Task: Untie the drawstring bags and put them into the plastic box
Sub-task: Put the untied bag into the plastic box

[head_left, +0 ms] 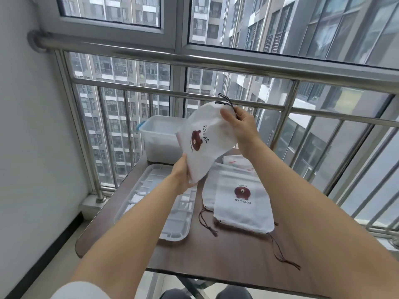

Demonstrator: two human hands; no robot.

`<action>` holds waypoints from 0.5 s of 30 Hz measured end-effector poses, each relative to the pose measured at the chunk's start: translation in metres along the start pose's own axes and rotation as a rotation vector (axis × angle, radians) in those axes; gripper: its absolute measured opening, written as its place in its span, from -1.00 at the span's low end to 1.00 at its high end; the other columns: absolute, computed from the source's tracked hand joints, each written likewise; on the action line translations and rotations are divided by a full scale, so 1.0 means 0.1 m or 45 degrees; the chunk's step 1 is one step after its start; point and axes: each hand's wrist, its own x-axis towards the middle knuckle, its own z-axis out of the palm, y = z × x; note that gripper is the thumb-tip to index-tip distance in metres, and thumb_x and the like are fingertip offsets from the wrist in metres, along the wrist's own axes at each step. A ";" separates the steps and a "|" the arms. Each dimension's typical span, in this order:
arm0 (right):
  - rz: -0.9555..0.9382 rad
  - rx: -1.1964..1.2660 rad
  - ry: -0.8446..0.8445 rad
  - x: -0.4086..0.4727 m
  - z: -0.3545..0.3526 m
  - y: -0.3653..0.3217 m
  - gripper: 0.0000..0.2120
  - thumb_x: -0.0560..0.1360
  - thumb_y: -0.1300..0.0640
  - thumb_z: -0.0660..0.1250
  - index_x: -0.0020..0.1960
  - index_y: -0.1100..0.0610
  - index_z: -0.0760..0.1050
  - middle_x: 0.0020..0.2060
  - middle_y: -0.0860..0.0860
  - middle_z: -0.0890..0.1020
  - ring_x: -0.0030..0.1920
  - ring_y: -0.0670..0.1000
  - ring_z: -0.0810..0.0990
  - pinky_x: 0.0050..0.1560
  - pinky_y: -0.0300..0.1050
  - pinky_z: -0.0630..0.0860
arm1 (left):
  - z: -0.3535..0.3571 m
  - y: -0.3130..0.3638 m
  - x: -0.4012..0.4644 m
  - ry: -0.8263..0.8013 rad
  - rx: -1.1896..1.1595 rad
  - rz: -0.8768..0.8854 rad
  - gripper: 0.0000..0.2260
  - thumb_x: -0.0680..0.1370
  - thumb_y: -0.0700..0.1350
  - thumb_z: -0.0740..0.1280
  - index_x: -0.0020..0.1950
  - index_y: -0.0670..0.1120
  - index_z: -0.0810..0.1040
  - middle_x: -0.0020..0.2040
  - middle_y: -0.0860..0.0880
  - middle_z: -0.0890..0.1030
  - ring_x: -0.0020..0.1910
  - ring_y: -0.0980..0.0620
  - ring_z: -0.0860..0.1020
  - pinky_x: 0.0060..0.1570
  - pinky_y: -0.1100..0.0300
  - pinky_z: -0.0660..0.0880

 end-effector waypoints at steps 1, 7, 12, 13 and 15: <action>0.039 0.052 0.056 0.07 0.00 0.03 -0.76 0.40 -0.02 0.42 -0.01 0.09 0.54 -0.12 0.04 0.58 -0.13 0.05 0.55 -0.07 0.00 0.52 | 0.00 0.06 0.02 -0.032 -0.092 0.012 -0.54 0.63 0.16 0.00 0.32 -0.08 0.45 0.08 -0.13 0.63 -0.21 0.02 0.60 -0.33 0.20 0.54; 0.368 0.205 0.333 0.53 0.11 0.28 -0.78 0.53 -0.02 0.25 -0.07 0.15 0.48 -0.17 0.05 0.54 -0.17 0.06 0.52 -0.19 -0.08 0.48 | -0.24 0.69 0.33 0.209 0.020 0.437 -0.55 0.51 -0.26 0.20 0.38 0.02 0.28 0.26 -0.16 0.46 0.09 -0.14 0.53 -0.09 0.02 0.58; 0.326 0.310 0.200 0.83 0.34 0.54 -0.33 0.40 0.29 0.24 0.45 0.02 0.13 0.22 0.11 0.38 0.04 0.12 0.49 -0.22 -0.04 0.53 | -0.55 1.27 0.74 0.388 0.620 0.593 -0.57 0.52 -0.41 0.13 0.28 -0.03 0.45 0.29 -0.13 0.43 -0.16 -0.03 0.49 -0.14 0.07 0.54; 0.262 0.201 0.206 0.91 0.40 0.62 -0.34 0.43 0.36 0.21 0.45 0.00 0.12 0.25 0.09 0.36 0.03 0.10 0.50 -0.18 0.00 0.54 | -0.60 1.36 0.85 0.432 0.770 0.580 -0.59 0.54 -0.40 0.12 0.26 -0.03 0.48 0.33 -0.13 0.42 -0.16 -0.05 0.49 -0.05 0.01 0.56; 0.142 -0.164 0.202 1.06 0.48 0.77 -0.40 0.44 0.40 0.16 0.40 -0.01 0.20 0.19 0.04 0.40 -0.06 0.05 0.50 -0.13 0.05 0.53 | -0.66 1.48 1.04 0.522 1.023 0.537 -0.61 0.56 -0.39 0.09 0.25 -0.06 0.50 0.39 -0.15 0.38 -0.06 -0.09 0.52 0.10 -0.04 0.54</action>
